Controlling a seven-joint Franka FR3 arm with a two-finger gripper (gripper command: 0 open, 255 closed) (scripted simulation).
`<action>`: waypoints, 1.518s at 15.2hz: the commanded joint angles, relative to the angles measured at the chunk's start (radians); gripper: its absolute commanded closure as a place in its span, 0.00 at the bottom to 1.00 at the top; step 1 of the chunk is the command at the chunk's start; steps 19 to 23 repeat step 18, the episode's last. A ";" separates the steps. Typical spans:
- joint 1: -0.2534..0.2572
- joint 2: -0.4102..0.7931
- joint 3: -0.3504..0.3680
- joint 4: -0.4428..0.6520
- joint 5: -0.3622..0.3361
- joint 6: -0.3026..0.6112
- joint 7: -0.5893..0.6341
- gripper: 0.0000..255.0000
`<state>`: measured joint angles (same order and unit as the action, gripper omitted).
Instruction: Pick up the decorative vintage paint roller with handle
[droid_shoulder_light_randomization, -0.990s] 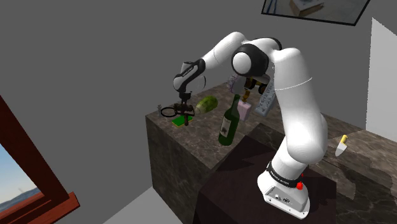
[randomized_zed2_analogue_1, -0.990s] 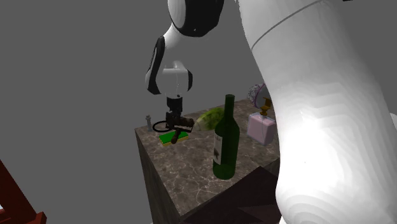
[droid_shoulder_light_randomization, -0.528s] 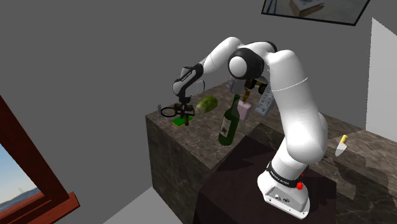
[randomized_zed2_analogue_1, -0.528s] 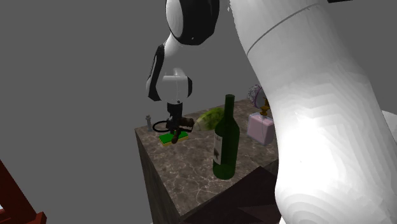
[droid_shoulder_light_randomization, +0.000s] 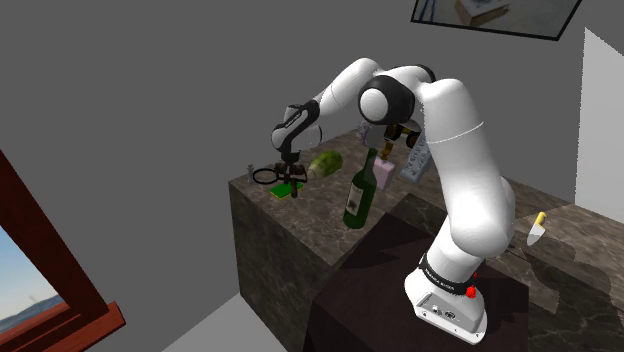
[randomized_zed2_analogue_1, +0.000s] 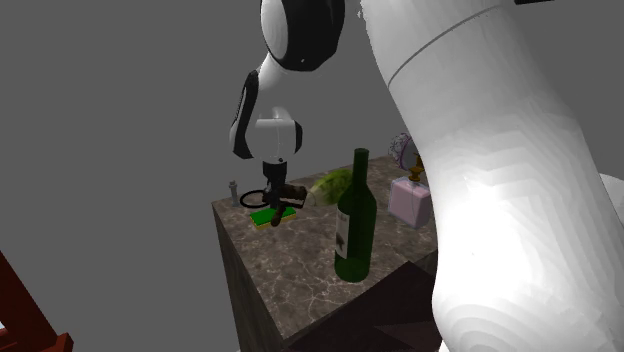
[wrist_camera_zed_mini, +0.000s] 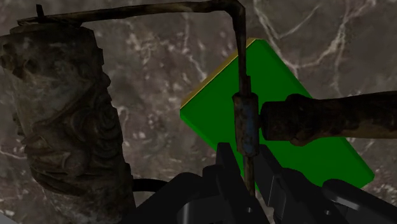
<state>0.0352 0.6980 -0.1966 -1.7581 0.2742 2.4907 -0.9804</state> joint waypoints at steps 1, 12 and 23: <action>0.000 0.000 0.000 -0.001 0.000 0.001 0.000 1.00; 0.019 -0.106 -0.027 -0.013 -0.031 -0.092 0.023 1.00; 0.025 -0.142 -0.036 -0.010 -0.043 -0.131 0.032 1.00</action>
